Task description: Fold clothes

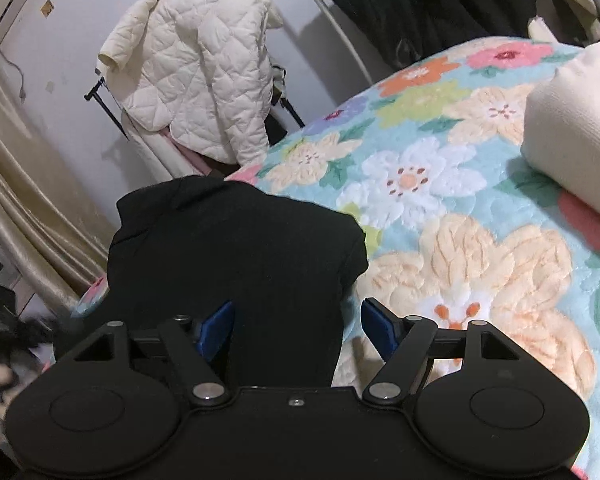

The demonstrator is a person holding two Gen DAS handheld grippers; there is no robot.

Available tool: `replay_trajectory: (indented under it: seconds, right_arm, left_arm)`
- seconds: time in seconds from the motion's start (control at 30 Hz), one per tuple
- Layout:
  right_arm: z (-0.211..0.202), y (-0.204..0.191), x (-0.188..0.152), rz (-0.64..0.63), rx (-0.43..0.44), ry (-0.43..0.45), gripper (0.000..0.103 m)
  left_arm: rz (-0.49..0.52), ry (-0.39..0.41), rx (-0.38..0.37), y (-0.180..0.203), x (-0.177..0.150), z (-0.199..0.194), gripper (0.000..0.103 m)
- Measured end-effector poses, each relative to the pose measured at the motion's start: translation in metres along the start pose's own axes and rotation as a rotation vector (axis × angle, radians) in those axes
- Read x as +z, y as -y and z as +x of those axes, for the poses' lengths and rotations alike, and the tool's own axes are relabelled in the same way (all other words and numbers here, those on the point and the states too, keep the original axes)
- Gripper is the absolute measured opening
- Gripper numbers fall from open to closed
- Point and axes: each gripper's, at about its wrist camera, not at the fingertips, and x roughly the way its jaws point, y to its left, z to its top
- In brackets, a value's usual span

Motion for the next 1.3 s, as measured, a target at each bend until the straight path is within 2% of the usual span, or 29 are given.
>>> replay_trajectory:
  seconds: [0.1, 0.2, 0.27, 0.33, 0.37, 0.43, 0.5, 0.6, 0.7, 0.77, 0.93, 1.03, 1.07, 1.13, 1.17, 1.23, 1.27, 1.3]
  right_arm:
    - [0.008, 0.016, -0.004, 0.076, 0.040, -0.021, 0.088]
    - [0.025, 0.035, -0.006, 0.218, 0.110, -0.043, 0.093]
    - [0.043, 0.042, -0.006, 0.277, 0.157, -0.055, 0.094]
    - [0.062, 0.037, -0.003, 0.246, 0.193, -0.061, 0.095]
    - [0.074, 0.032, 0.000, 0.213, 0.225, -0.072, 0.086]
    - [0.082, 0.025, 0.002, 0.209, 0.226, -0.051, 0.079]
    - [0.075, 0.027, 0.004, 0.236, 0.236, -0.017, 0.059]
    - [0.054, 0.032, 0.012, 0.278, 0.248, 0.030, 0.054]
    - [0.031, 0.031, 0.025, 0.248, 0.200, 0.106, 0.054]
    - [0.023, 0.037, 0.039, 0.251, 0.179, 0.147, 0.054]
    - [0.011, 0.052, 0.104, 0.232, 0.071, 0.283, 0.053]
    - [0.007, 0.066, 0.147, 0.205, -0.016, 0.377, 0.053]
    - [0.009, 0.072, 0.159, 0.197, -0.043, 0.398, 0.053]
    - [0.025, 0.097, 0.186, 0.168, -0.136, 0.382, 0.056]
    - [0.034, 0.110, 0.197, 0.171, -0.202, 0.336, 0.066]
    - [0.039, 0.137, 0.206, 0.267, -0.372, 0.204, 0.066]
    - [0.032, 0.141, 0.204, 0.284, -0.428, 0.180, 0.065]
    - [0.016, 0.137, 0.196, 0.252, -0.480, 0.192, 0.065]
  left_arm:
    - [-0.126, -0.028, -0.032, -0.023, -0.006, 0.035, 0.085]
    - [-0.139, 0.029, -0.052, -0.026, -0.007, 0.046, 0.081]
    - [-0.133, 0.047, -0.069, -0.023, -0.005, 0.048, 0.071]
    - [-0.154, 0.056, -0.116, -0.022, -0.003, 0.053, 0.055]
    - [-0.148, 0.063, -0.120, -0.020, -0.002, 0.056, 0.053]
    - [-0.118, 0.087, -0.106, -0.014, 0.001, 0.057, 0.048]
    - [-0.072, 0.113, -0.092, -0.004, 0.006, 0.058, 0.047]
    - [-0.018, 0.145, -0.124, 0.019, 0.018, 0.059, 0.047]
    - [0.095, 0.163, -0.123, 0.054, 0.037, 0.070, 0.047]
    - [0.123, 0.168, -0.146, 0.071, 0.055, 0.081, 0.047]
    - [0.193, 0.149, -0.176, 0.116, 0.133, 0.131, 0.047]
    - [0.195, 0.105, -0.184, 0.141, 0.181, 0.173, 0.047]
    - [0.210, 0.082, -0.158, 0.151, 0.193, 0.190, 0.046]
    - [0.244, 0.045, -0.095, 0.169, 0.217, 0.226, 0.047]
    - [0.259, 0.023, -0.055, 0.177, 0.229, 0.253, 0.047]
    - [0.285, -0.011, 0.060, 0.185, 0.239, 0.301, 0.047]
    - [0.283, -0.016, 0.103, 0.187, 0.239, 0.319, 0.047]
    - [0.281, -0.021, 0.147, 0.188, 0.239, 0.338, 0.047]
